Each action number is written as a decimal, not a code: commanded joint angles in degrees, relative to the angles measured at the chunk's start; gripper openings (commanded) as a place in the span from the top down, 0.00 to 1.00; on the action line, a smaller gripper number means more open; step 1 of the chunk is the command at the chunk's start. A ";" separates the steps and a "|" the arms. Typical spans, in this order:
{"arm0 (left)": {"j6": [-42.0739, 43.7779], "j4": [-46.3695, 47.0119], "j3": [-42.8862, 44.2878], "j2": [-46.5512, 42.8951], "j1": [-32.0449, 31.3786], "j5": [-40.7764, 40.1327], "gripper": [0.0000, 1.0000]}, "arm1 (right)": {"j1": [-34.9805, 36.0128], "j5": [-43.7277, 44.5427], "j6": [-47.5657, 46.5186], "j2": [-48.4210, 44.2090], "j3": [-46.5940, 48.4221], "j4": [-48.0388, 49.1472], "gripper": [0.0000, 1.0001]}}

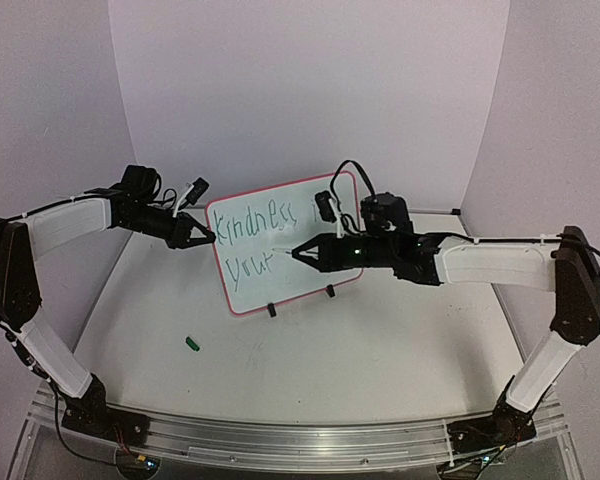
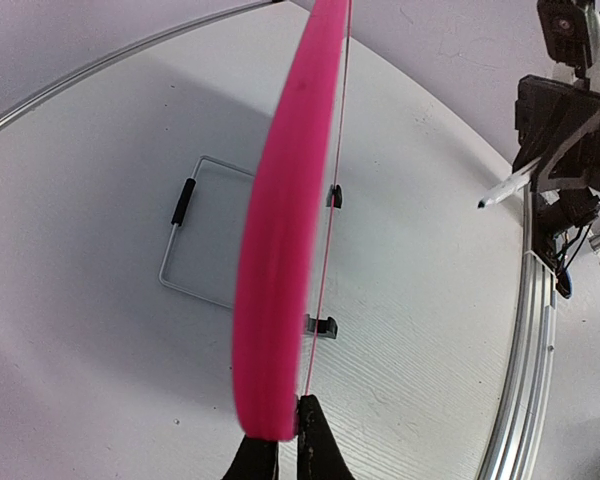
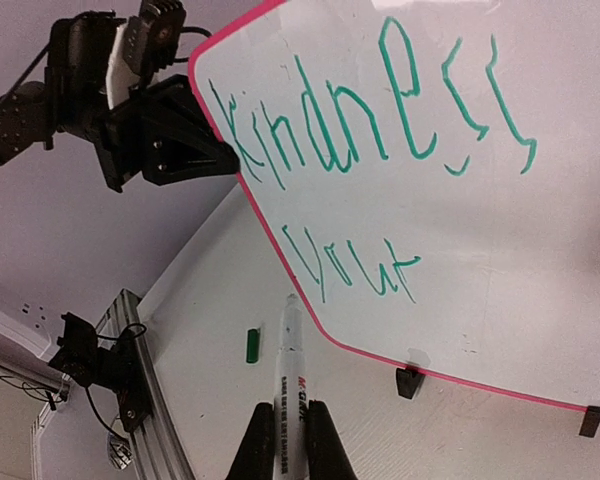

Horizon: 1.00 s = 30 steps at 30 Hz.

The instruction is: Write a sentence on the whiteboard

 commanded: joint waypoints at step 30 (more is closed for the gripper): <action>2.08 -2.65 0.94 0.80 -1.85 -4.81 1.00 | -6.50 -1.73 -1.83 8.61 3.50 3.57 1.00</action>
